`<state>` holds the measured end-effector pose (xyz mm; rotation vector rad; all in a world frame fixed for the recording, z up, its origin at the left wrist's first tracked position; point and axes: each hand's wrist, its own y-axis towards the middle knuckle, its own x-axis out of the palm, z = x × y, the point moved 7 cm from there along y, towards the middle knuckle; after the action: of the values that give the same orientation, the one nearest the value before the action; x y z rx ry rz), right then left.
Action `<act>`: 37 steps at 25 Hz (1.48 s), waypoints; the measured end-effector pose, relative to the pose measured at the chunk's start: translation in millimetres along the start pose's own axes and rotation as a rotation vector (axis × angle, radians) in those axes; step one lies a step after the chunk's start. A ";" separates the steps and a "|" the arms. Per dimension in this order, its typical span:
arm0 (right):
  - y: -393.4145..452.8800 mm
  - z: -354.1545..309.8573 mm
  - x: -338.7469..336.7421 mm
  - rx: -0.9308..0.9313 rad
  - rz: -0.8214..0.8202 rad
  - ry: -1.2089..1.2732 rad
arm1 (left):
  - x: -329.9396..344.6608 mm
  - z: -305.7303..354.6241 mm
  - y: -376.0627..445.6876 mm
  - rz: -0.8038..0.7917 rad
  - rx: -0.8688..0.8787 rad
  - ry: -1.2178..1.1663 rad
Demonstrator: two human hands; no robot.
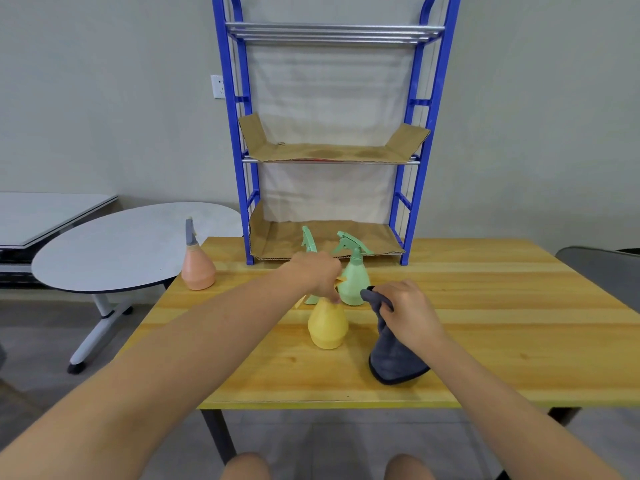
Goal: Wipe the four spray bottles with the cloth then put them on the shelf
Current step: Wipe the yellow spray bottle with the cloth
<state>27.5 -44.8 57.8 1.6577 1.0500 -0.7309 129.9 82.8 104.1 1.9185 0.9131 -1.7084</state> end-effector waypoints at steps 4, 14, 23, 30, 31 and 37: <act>-2.4 -1.9 0.2 -0.002 -0.011 -0.028 | 8.2 -2.3 1.4 -0.080 0.149 0.003; -0.5 -22.3 12.4 -0.046 -0.005 0.014 | 18.5 -16.9 -33.7 -0.126 0.198 -0.331; -3.0 -36.2 15.5 -0.102 -0.010 -0.031 | 31.5 -25.4 -36.4 0.070 -0.294 -0.631; -12.6 -45.0 17.7 -0.242 0.009 -0.063 | 24.6 -33.7 -24.8 0.057 -0.140 -0.560; -14.9 -51.4 17.1 -0.284 0.029 -0.067 | 24.6 -39.1 -23.3 0.051 -0.111 -0.562; -15.6 -101.2 39.9 -0.522 0.200 -0.179 | 25.8 -51.3 -19.4 0.184 -0.015 -0.589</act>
<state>29.0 64.8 49.4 1.2003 0.8426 -0.4169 153.5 136.7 89.4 1.3102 0.5039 -1.9736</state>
